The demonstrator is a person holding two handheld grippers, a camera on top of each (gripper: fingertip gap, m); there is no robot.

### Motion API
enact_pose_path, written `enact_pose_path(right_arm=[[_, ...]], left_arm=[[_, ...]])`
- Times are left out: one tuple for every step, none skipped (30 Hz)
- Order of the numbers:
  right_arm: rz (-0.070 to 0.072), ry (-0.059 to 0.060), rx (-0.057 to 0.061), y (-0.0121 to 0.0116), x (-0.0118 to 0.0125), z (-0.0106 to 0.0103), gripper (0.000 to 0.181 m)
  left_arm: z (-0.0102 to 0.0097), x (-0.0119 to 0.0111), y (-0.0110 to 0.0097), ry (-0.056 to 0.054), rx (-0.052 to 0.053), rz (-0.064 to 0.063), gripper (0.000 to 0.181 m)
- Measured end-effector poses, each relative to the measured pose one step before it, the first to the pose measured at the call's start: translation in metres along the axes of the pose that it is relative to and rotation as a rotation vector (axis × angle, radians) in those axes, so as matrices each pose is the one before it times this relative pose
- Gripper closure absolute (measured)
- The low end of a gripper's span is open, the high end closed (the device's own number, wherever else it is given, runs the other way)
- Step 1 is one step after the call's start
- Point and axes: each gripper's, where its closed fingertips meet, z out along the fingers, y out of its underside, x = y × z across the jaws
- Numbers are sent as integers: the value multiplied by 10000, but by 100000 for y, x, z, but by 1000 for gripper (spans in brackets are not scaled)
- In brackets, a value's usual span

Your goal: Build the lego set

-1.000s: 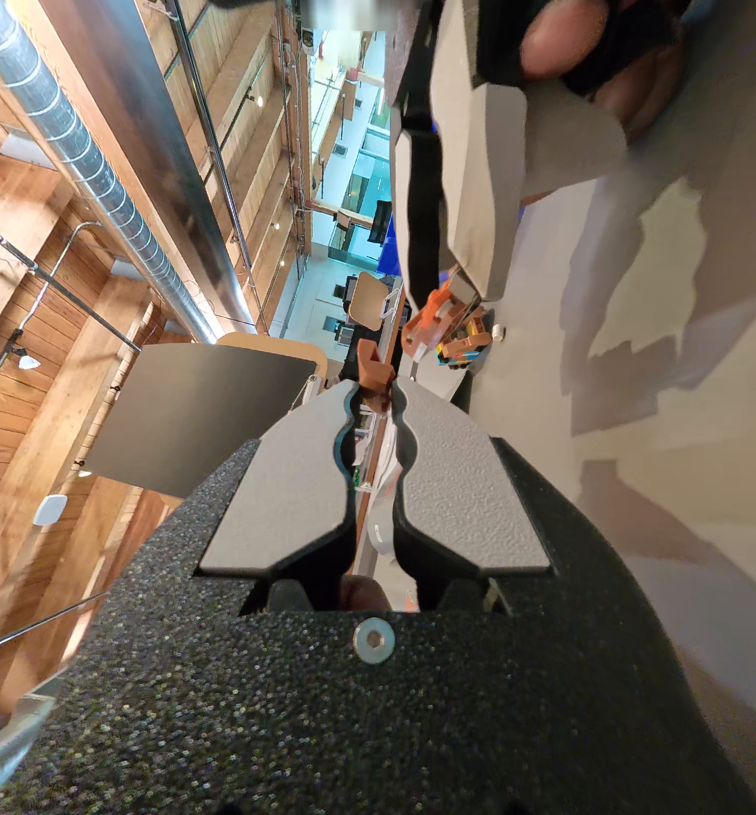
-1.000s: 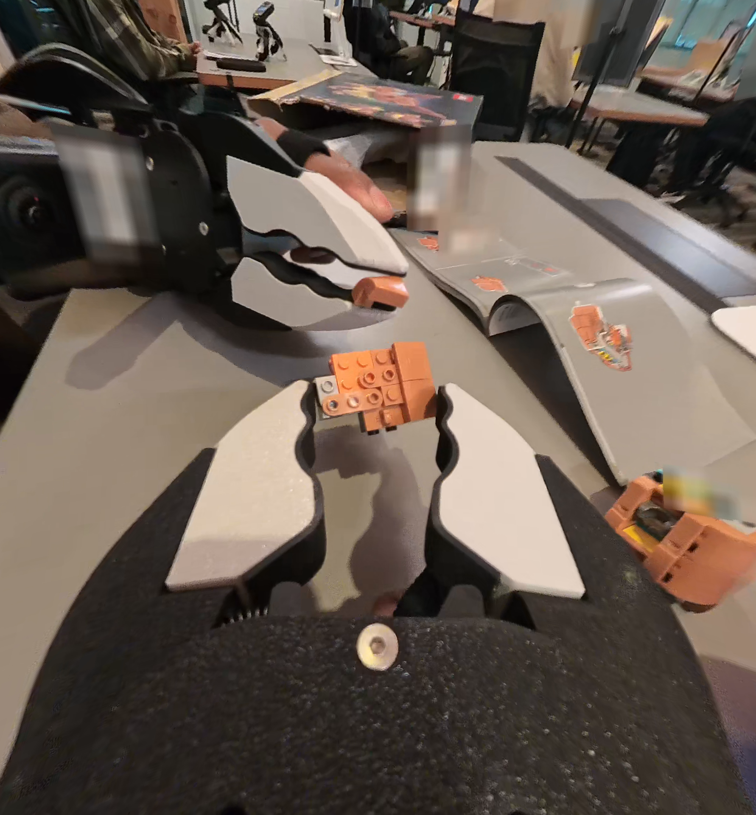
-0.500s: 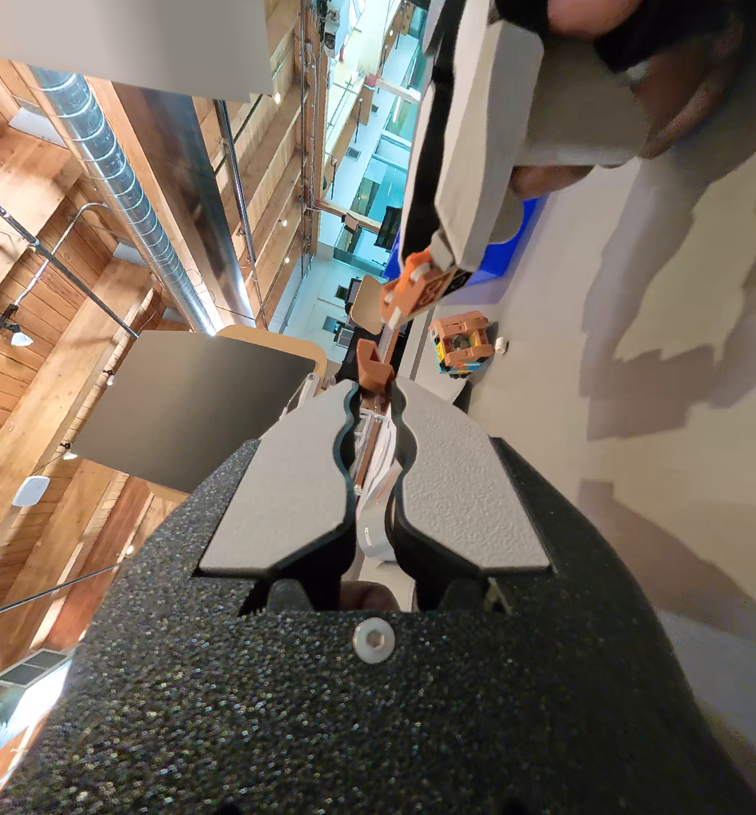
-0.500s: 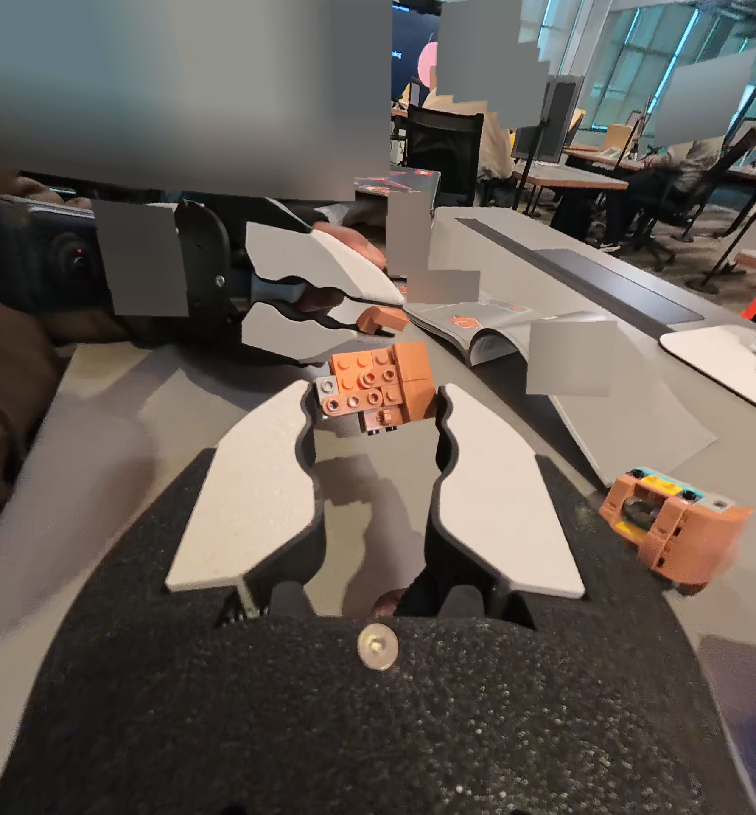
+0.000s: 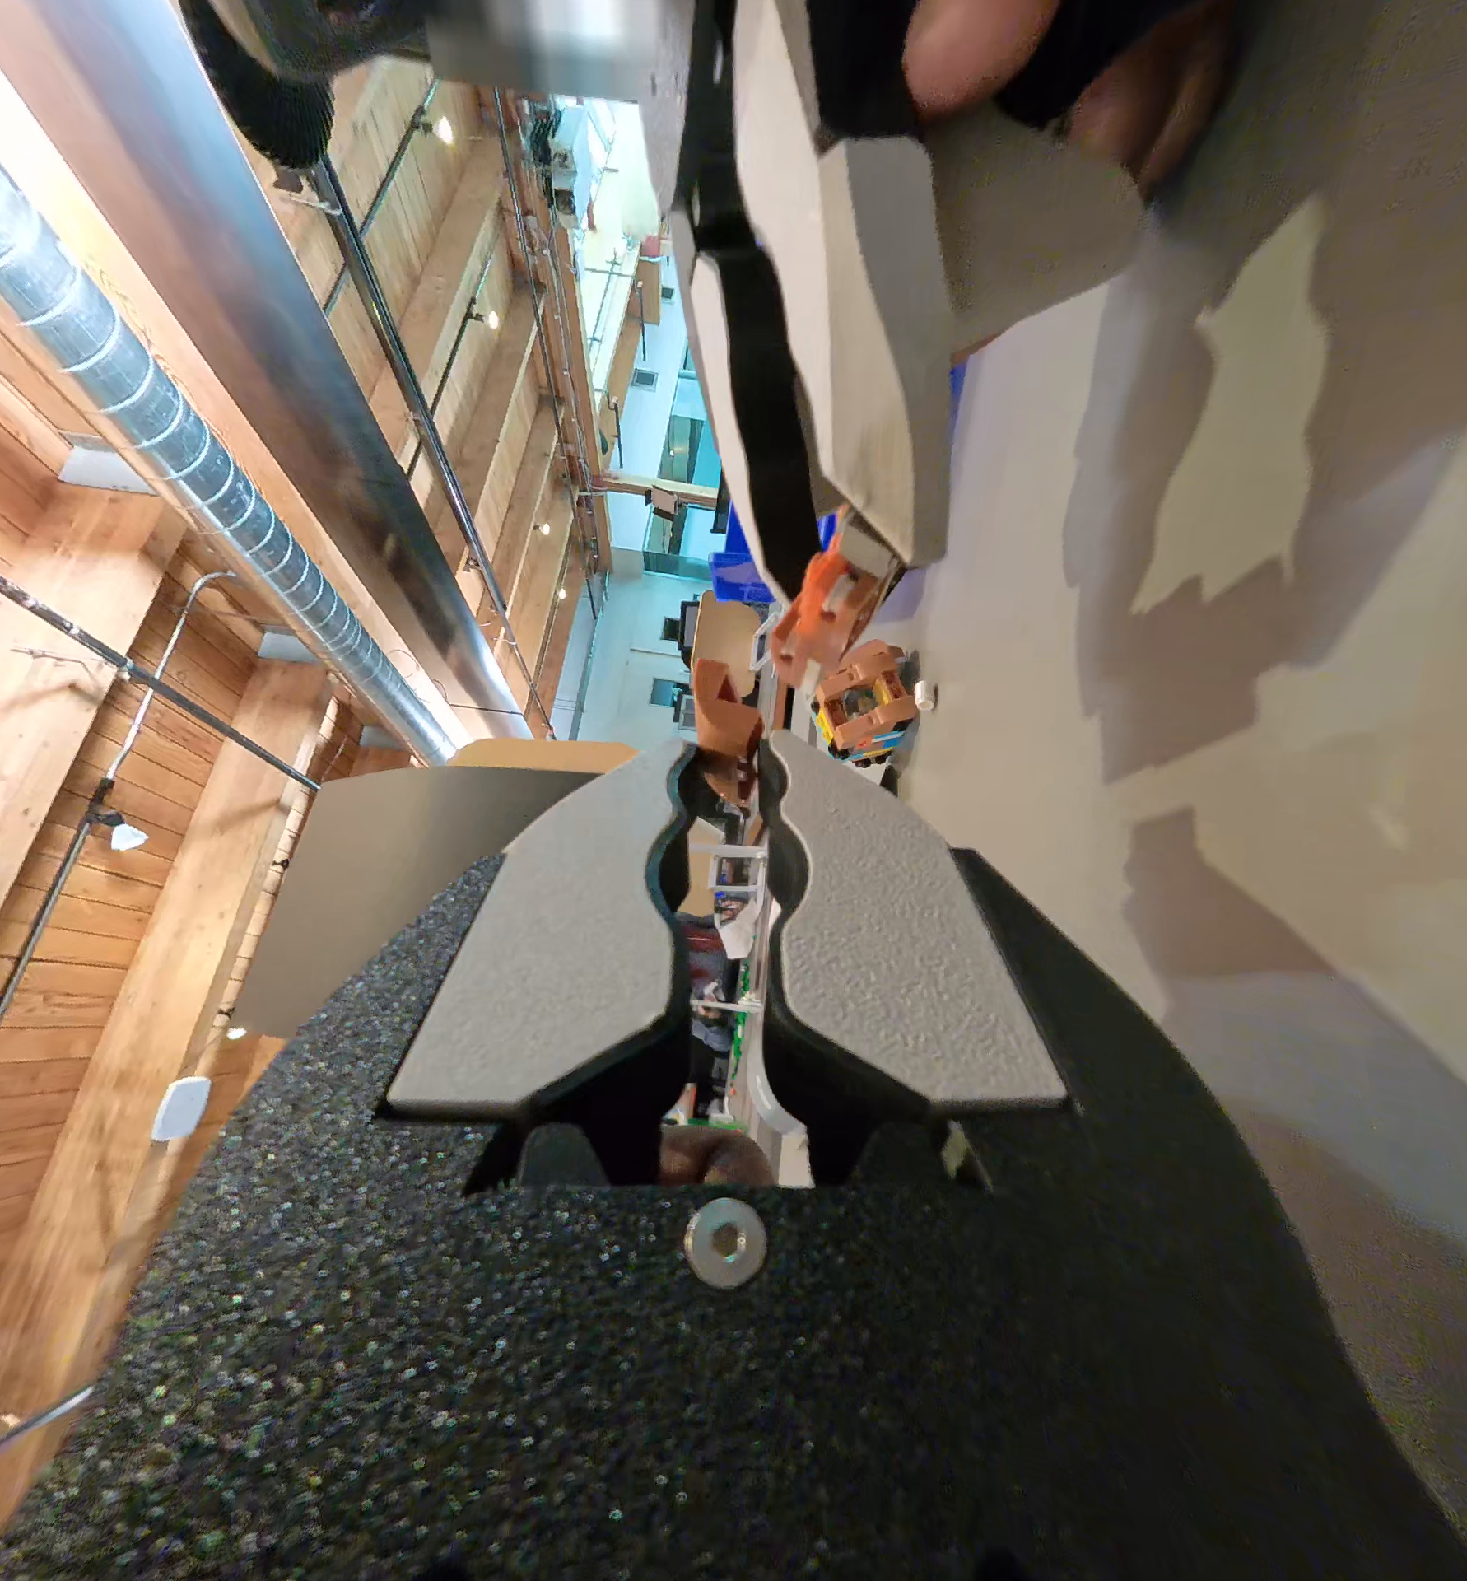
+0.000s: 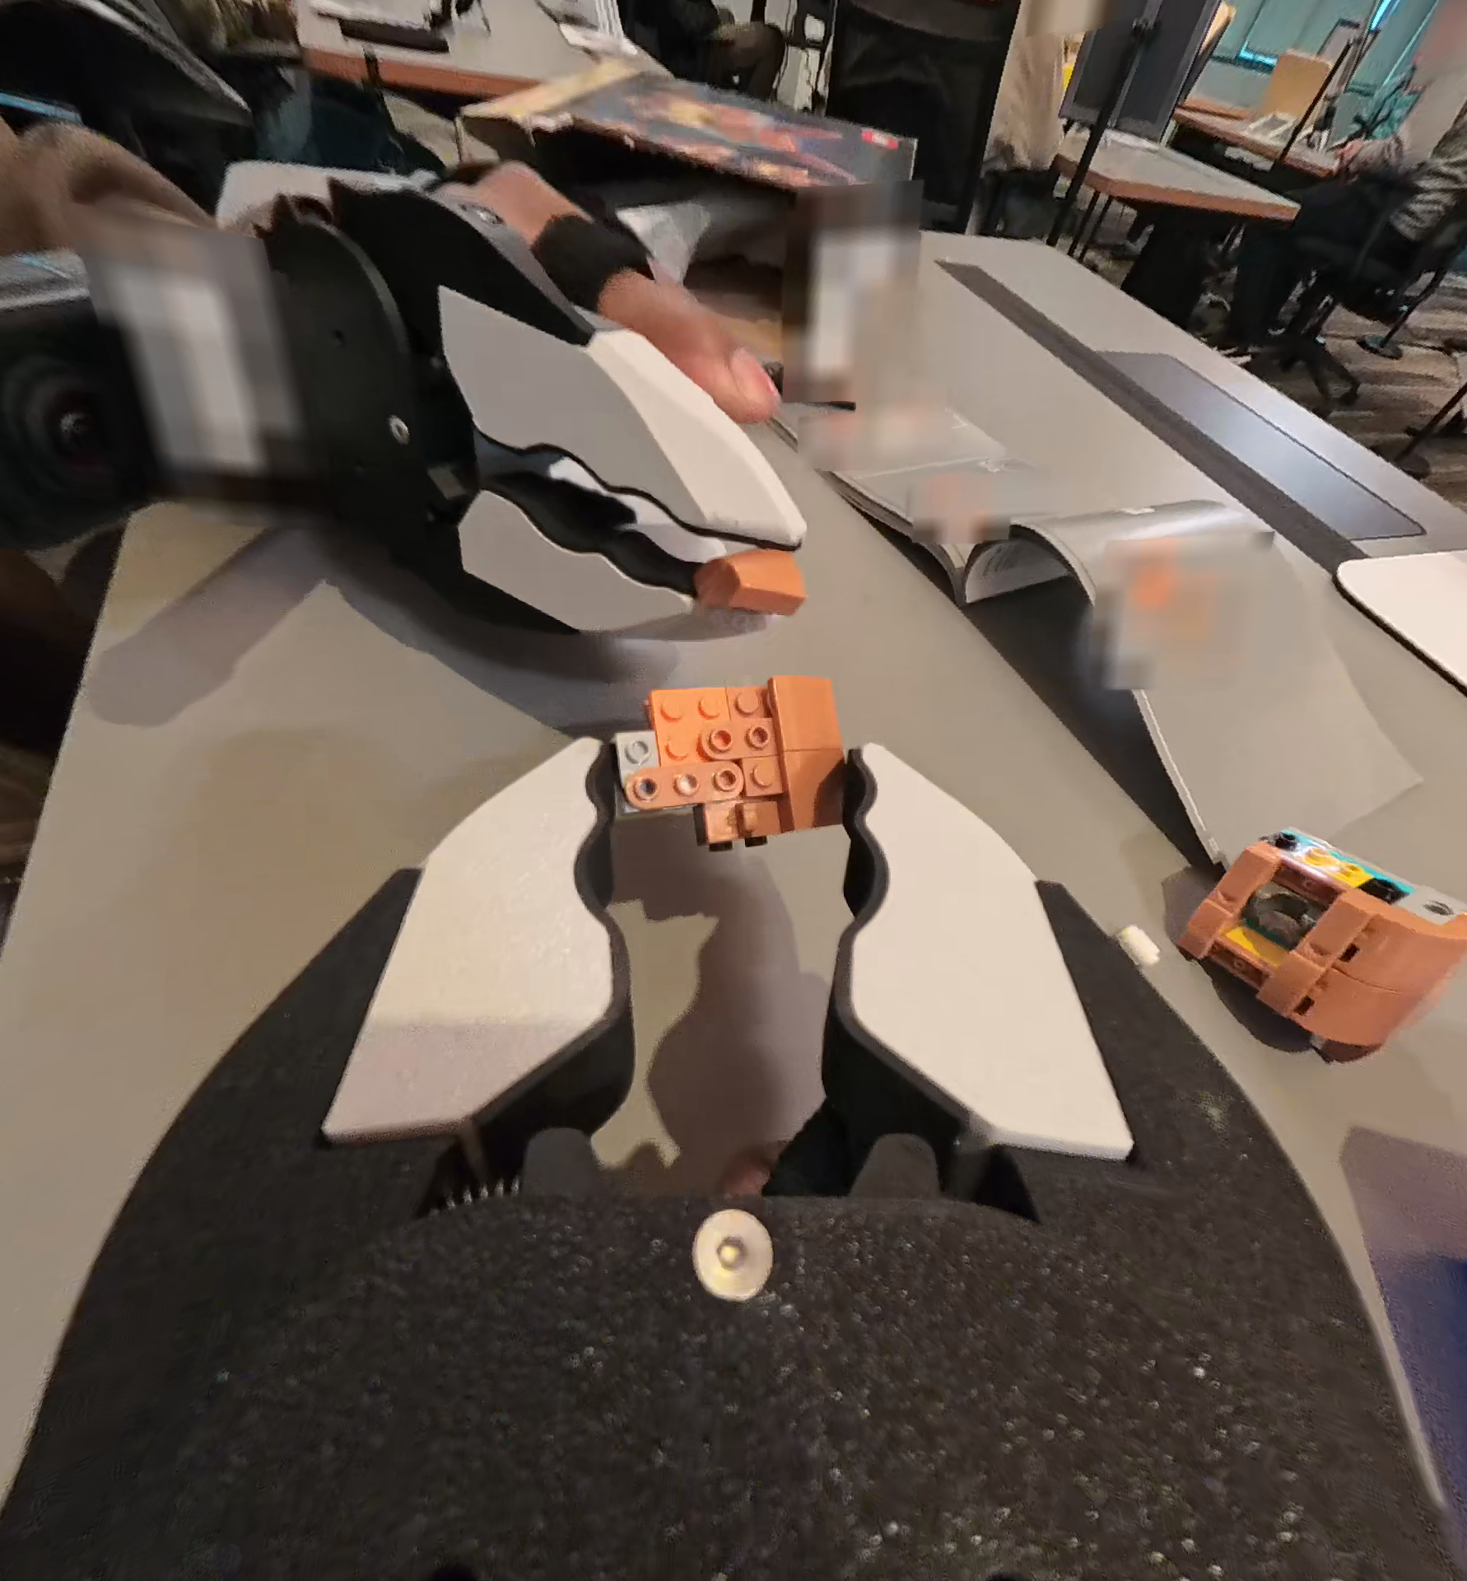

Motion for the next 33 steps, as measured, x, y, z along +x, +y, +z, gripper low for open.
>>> enact_pose_path(right_arm=[[-43,-19,-108,148,-26,29,130],[-12,-37,-73,96,-49,53,130],[-5,-22,-52,55,-38,43,129],[5,-10,-35,50,-14,20,129],[29,-10,-24,27,9,9,129],[56,-21,-32,43,20,9,129],[70,-22,-22,29,23,-3,129],[64,-17,-13,29,29,-2,130],[56,-30,-17,21,24,0,130],[48,-40,-8,13,-4,16,130],[41,-25,-17,19,17,21,130],[28,-27,-26,22,-5,24,130],[28,-33,-20,25,-26,26,130],[49,-48,-1,-9,-35,14,130],[74,-71,19,-32,-49,3,130],[84,-74,32,-50,-44,-8,130],[78,-51,23,-36,-17,1,130],[68,-35,13,-14,11,-3,130],[72,-42,27,-39,-5,-6,130],[96,-45,37,-43,20,-16,130],[109,-29,27,-39,39,-7,130],[106,-16,21,-32,58,-12,130],[107,-16,20,-25,48,-5,130],[88,-8,15,-18,59,-14,130],[56,6,0,9,66,6,130],[33,14,-14,14,44,1,130],[12,23,-12,20,38,9,130],[6,25,-9,5,37,11,130],[6,19,-8,18,33,3,130],[8,12,-3,2,23,3,130],[9,3,1,0,7,-3,130],[-3,-42,3,-8,-49,11,130],[-28,-50,-12,8,-102,37,130]], left_arm=[[2,173,-277,51,85,164,168],[31,282,-284,96,75,152,168],[66,262,-223,76,36,153,168],[74,200,-217,48,29,156,168],[47,123,-230,5,56,121,168],[38,77,-205,-5,46,64,168],[62,147,-162,42,28,49,168],[63,214,-82,73,4,78,168],[74,91,74,-10,-80,110,168],[56,83,104,18,-79,86,168],[44,130,81,58,-47,21,168],[27,116,72,58,-43,27,168],[33,99,65,45,-59,68,168],[29,84,67,27,-68,85,168],[24,32,53,3,-61,72,168],[18,-7,30,-7,-39,51,168],[14,-21,16,-15,-30,30,168],[7,5,14,-1,-23,18,168],[23,-3,25,-3,-28,25,168],[13,-1,17,-16,-32,41,168],[22,-28,20,-26,-33,32,168],[25,-19,28,-18,-45,35,168],[36,1,19,-25,-46,64,167],[33,6,14,-26,-51,95,167],[38,18,21,-21,-57,115,167],[37,50,12,-14,-59,110,167],[41,26,23,-19,-67,107,167],[41,18,16,-19,-48,90,167],[25,32,6,-5,-43,67,167],[32,9,-5,-10,-33,62,167],[21,16,1,-9,-33,69,166],[23,13,-11,-9,-31,72,166],[51,31,-80,-13,4,64,162]])
